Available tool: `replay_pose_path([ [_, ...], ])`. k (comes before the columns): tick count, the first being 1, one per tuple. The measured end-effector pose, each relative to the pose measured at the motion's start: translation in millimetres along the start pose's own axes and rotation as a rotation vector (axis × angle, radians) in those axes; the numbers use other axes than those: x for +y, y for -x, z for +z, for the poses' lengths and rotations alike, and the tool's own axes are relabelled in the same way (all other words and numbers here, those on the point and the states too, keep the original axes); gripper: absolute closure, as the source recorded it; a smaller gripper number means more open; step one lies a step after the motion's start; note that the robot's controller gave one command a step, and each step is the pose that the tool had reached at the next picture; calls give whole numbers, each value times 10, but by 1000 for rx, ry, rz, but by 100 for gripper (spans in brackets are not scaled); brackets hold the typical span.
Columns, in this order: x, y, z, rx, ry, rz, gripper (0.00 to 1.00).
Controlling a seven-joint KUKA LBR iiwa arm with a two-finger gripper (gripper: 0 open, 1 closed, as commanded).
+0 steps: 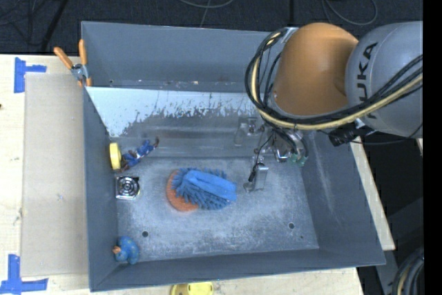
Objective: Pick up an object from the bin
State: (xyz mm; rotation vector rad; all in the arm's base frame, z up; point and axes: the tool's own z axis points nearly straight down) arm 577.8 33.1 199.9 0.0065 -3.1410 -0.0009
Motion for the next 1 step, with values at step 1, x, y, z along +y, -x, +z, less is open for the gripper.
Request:
replay_pose_path([
  [1, 122, 85, 300, -6, -1, -71, 0],
])
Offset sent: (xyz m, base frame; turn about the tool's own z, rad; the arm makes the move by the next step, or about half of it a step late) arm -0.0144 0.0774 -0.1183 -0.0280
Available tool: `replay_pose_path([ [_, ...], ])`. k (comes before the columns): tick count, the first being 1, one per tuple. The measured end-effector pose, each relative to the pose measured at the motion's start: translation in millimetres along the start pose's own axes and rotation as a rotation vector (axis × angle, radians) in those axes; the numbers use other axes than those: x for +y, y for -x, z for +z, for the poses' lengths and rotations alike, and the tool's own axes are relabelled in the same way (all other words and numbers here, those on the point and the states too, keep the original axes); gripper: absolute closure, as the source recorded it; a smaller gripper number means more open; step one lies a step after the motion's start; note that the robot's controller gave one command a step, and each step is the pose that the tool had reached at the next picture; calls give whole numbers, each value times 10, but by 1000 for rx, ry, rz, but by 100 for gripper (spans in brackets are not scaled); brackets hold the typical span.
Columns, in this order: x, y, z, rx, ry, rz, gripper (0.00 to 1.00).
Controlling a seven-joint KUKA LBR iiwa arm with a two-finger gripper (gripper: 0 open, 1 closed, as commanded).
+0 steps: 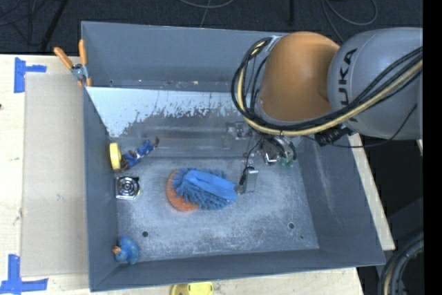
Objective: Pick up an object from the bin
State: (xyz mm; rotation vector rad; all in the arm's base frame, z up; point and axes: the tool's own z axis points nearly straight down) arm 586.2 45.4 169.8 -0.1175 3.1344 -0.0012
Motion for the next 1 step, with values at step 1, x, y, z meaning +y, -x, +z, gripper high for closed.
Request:
replay_pose_path([
  [1, 463, -109, 653, 2, 1, 21, 0],
])
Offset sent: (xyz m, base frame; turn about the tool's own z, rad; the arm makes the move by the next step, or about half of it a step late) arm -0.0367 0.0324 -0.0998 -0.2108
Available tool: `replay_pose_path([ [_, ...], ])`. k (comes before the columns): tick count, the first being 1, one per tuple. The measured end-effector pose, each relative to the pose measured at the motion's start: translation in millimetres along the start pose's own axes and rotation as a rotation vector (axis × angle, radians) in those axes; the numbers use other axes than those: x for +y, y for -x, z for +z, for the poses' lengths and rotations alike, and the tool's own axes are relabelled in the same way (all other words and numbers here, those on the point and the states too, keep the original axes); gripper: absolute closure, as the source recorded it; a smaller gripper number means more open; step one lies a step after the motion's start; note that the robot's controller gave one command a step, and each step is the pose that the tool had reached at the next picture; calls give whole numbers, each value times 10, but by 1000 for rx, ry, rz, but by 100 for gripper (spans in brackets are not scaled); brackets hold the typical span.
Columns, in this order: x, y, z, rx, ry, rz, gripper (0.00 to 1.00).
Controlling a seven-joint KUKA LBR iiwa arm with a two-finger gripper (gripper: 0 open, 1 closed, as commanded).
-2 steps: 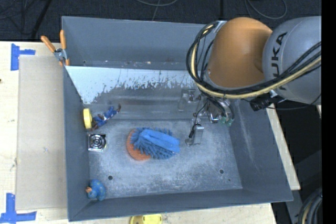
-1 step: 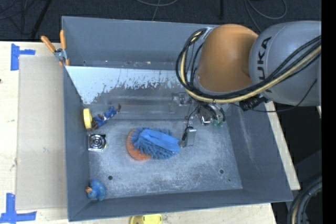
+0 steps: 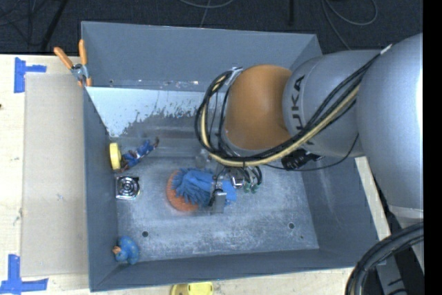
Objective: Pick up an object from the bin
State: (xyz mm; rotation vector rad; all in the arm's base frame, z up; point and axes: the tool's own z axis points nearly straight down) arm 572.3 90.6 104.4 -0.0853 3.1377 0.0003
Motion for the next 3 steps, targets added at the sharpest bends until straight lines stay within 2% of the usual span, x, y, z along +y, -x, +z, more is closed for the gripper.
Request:
replay_pose_path([
  [1, -119, -236, 349, 4, 1, -229, 100],
  [2, -120, -236, 349, 4, 1, -228, 100],
  [3, -15, 4, -1115, 0, 1, -230, 100],
])
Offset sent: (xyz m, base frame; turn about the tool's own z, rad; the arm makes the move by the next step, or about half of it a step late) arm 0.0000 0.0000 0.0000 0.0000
